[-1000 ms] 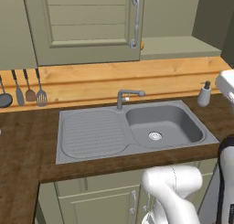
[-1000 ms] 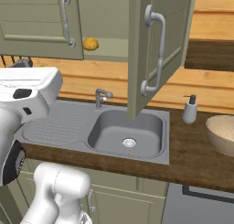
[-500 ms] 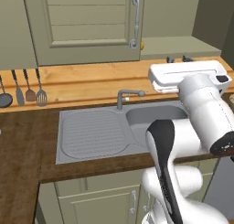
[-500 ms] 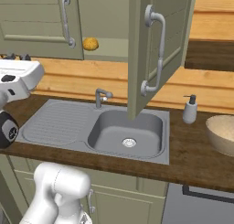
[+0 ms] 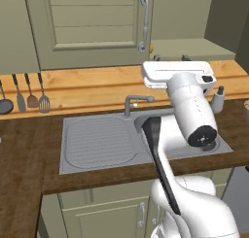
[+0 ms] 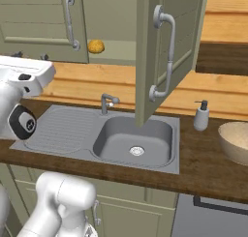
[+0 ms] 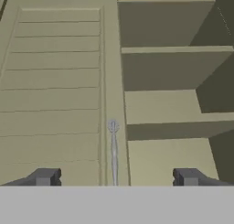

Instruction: Open the cabinet, pick up the bread from the cabinet and place it in the basket. Then move the basket to the dining counter.

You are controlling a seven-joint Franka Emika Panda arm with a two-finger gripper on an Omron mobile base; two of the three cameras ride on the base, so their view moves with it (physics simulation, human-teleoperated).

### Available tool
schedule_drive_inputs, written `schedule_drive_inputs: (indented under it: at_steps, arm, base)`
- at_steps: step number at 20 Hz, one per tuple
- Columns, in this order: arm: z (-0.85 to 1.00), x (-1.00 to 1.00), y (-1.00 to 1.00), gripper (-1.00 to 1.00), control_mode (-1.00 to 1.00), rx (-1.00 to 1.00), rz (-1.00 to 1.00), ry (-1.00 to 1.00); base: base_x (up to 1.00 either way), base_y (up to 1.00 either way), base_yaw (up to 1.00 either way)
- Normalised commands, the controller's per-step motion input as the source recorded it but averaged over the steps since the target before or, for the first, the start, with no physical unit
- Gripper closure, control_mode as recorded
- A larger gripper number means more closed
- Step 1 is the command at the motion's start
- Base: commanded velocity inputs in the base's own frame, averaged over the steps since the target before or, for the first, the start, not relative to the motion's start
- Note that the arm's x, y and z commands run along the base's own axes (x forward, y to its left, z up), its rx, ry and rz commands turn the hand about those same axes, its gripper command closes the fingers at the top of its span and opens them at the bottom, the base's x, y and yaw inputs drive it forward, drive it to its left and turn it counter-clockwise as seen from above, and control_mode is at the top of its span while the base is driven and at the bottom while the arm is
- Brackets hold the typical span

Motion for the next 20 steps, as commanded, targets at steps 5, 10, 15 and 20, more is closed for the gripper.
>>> schedule_drive_inputs:
  at_steps: [5,10,15,20]
  arm:
    - [0.16,0.74,0.06,-1.0,-1.0,-0.08,0.0,0.25]
    - [0.03,0.42,0.0,-1.0,-1.0,-0.02,0.0,0.08]
    - [0.0,0.46,0.0,-1.0,-1.0,0.0,0.0,0.04]
    - [0.0,0.44,0.0,-1.0,-1.0,0.01,0.0,0.01]
  base:
    - [0.0,0.0,0.0]
    - [0.0,0.0,0.0]
    - [0.0,0.0,0.0]
    - [0.0,0.0,0.0]
